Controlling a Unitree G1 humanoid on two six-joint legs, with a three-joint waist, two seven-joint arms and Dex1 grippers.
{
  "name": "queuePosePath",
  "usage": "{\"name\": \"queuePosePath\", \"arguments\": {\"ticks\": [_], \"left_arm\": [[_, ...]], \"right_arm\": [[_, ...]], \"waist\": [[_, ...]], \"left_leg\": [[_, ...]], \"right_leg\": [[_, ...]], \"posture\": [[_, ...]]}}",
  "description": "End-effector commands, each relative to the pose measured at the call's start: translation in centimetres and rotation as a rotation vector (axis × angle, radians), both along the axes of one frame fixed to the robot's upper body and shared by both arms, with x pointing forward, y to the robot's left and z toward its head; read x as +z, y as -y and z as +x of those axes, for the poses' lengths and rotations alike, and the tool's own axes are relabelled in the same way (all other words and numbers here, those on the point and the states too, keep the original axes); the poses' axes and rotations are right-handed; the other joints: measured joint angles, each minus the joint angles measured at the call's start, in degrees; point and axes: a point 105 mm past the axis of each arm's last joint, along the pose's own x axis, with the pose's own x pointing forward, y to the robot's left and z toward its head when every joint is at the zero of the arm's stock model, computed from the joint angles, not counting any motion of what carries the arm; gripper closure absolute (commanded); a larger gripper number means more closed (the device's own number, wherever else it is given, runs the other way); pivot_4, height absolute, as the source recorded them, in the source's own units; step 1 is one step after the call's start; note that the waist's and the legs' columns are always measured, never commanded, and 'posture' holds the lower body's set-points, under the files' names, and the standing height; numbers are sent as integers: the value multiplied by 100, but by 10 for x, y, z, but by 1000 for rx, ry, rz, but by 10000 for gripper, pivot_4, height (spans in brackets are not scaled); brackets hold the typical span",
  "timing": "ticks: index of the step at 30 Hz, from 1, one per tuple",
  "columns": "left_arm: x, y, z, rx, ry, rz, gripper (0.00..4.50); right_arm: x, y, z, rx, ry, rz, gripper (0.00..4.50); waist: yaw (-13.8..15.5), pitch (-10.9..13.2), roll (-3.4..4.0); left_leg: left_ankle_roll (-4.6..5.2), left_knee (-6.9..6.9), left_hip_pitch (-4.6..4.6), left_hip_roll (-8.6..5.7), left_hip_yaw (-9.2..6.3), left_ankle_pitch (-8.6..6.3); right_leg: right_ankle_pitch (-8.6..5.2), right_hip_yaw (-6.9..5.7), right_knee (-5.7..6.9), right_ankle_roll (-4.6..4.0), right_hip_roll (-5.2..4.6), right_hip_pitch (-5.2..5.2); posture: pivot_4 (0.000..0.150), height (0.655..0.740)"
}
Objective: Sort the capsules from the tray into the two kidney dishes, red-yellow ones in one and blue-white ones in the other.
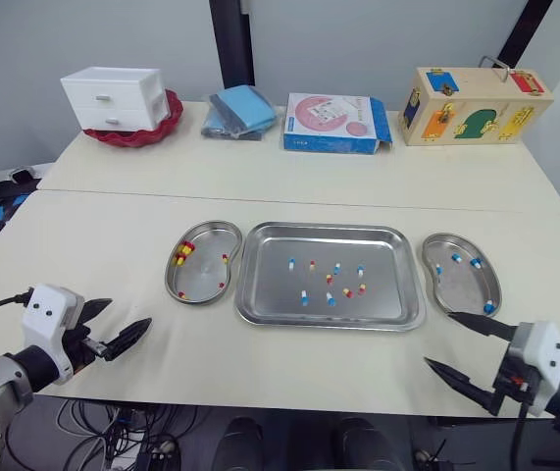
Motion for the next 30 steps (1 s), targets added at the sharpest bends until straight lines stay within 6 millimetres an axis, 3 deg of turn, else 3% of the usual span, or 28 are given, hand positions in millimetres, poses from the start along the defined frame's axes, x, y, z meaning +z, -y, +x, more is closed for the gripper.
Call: {"name": "queuePosePath", "arguments": {"ticks": [1,5,9,12,19,25,30], "left_arm": [[8,-1,-3,26,63,25,122],[-1,1,-9,61,58,9,122],[-8,0,-17,94,39,-17,122],[-11,15,-24,25,11,-67,122],[-11,60,-30,-230,11,-51,122],[-9,96,-30,-379,47,-113,122],[-16,105,-24,-400,67,-129,122]], "right_arm": [[10,36,-3,-81,-2,-54,0],[9,68,-4,-155,-29,-100,0],[4,80,-4,-190,-47,-109,0],[2,82,-1,-196,-59,-109,0],[-1,73,-1,-144,-77,-127,0],[-3,60,-22,-57,-151,-137,0],[-3,22,-43,109,-216,-124,0]], "waist": [[8,-5,-10],[-14,-7,-13],[-20,-6,-12],[-23,-6,-12],[-12,-7,-10],[-9,-7,-8],[-14,-12,1]], "left_leg": [[0,0,2,1,-1,0],[0,-1,4,3,1,0],[1,-5,5,4,5,-1],[1,-4,6,3,11,-1],[0,-4,7,3,13,-1],[1,-5,5,3,12,-1],[1,-5,7,4,14,-1]], "right_leg": [[0,-2,-3,0,0,2],[0,1,-5,0,3,2],[0,4,-7,-1,4,0],[0,10,-7,0,3,0],[0,13,-7,0,4,-1],[-1,12,-9,1,4,0],[-1,14,-9,2,6,0]], "posture": [[1500,7400],[1500,7400],[1500,7400],[1500,7400],[1500,7400],[1500,7400],[1500,7400]]}}
